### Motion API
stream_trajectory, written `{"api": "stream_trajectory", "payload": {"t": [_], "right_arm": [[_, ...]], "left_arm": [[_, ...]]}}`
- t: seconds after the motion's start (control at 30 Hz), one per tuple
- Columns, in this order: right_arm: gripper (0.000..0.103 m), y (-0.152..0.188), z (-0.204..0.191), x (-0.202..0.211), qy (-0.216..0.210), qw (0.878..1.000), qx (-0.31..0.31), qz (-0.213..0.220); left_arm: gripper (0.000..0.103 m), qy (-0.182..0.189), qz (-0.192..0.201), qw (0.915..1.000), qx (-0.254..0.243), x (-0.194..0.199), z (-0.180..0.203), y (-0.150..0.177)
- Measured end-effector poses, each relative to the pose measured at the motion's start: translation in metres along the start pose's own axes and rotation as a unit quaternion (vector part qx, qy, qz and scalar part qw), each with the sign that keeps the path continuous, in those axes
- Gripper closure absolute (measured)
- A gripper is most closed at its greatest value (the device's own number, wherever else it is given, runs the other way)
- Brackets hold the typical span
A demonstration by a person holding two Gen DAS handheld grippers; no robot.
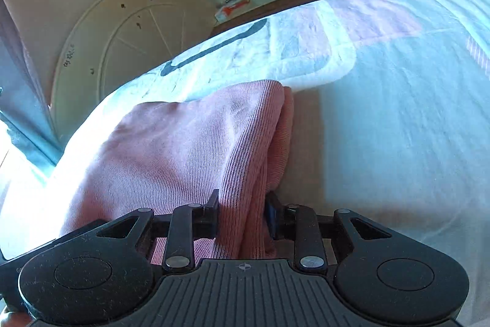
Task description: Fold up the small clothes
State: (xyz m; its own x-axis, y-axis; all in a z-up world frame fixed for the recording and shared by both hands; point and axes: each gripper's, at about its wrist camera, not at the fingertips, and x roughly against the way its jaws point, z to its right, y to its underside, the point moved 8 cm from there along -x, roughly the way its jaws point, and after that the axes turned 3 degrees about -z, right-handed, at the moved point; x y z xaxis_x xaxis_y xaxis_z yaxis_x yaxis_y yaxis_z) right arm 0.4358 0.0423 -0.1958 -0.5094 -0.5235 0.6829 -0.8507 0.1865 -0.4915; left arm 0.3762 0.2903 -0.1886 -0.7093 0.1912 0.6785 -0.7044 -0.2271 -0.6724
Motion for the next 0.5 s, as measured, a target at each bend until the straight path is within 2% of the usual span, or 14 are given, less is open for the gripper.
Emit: {"api": "stream_trajectory", "payload": {"t": [0.13,0.27,0.4,0.5], "right_arm": [[0.075,-0.004,-0.011,0.001,0.031,1.000,0.002,0.008],[0.075,0.001,-0.022,0.019,0.029,0.999,0.024,0.012],[0.075,0.019,-0.030,0.048,0.032,0.998,0.049,0.019],[0.075,0.036,-0.037,0.062,0.046,0.996,0.074,0.022]], "left_arm": [[0.026,-0.015,-0.007,0.9998,0.013,0.012,-0.003,0.001],[0.028,-0.031,0.007,0.9993,-0.017,0.040,0.002,0.010],[0.028,-0.036,0.004,0.9991,-0.023,0.061,0.000,0.027],[0.033,-0.029,-0.025,0.9991,-0.018,0.056,-0.004,0.043]]}}
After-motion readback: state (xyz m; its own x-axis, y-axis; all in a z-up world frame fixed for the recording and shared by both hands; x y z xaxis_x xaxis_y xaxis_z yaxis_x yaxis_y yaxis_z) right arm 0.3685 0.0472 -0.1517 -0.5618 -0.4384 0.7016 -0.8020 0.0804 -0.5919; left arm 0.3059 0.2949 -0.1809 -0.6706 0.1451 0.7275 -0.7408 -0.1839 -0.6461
